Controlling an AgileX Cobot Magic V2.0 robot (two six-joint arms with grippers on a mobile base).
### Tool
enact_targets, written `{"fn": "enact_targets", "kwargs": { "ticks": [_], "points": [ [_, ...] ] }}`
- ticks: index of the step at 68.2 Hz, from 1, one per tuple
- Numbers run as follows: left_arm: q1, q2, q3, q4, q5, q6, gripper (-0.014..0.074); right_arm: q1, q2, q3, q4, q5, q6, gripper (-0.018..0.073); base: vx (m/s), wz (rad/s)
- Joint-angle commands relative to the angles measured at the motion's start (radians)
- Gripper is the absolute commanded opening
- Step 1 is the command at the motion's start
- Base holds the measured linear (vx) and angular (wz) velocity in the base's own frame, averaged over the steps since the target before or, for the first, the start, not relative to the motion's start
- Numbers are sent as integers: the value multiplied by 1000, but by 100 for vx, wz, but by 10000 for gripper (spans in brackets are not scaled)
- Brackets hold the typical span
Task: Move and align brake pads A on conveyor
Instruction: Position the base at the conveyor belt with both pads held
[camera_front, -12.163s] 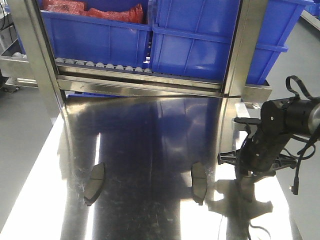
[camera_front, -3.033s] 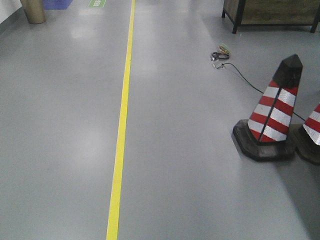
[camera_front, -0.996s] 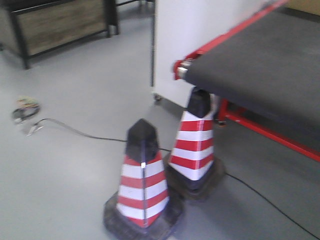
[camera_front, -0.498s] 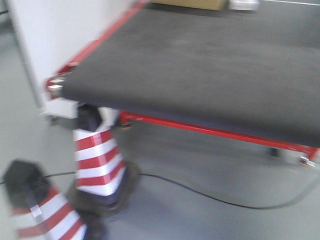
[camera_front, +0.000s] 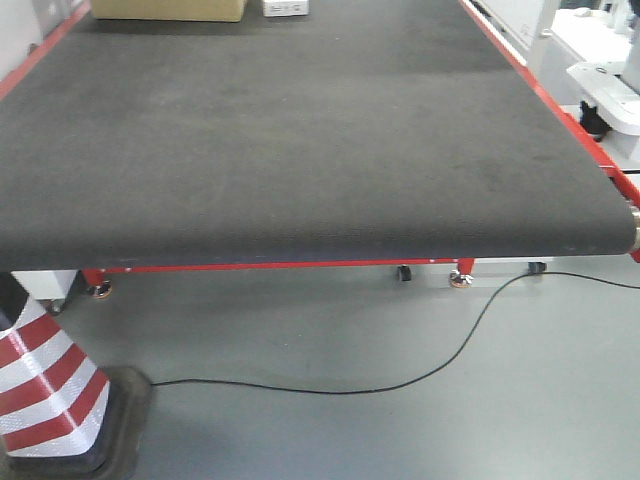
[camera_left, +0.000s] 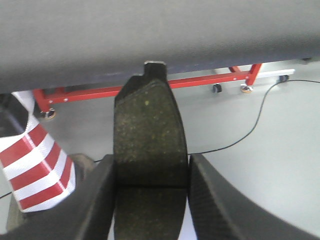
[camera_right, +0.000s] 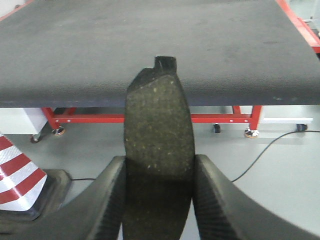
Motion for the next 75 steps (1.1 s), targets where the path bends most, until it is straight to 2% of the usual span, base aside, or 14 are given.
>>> {"fn": "enact_targets", "kwargs": {
  "ticks": [1, 40, 75],
  "points": [
    [-1, 6, -28, -6, -87, -11, -6, -7, 9, -29, 0, -95, -5, -7, 5, -21],
    [-1, 6, -28, -6, -87, -11, -6, -7, 9, -29, 0, -95, -5, -7, 7, -6],
    [-1, 6, -28, -6, -87, -11, -6, -7, 9, -29, 0, -95, -5, -7, 30, 7]
  ]
}}
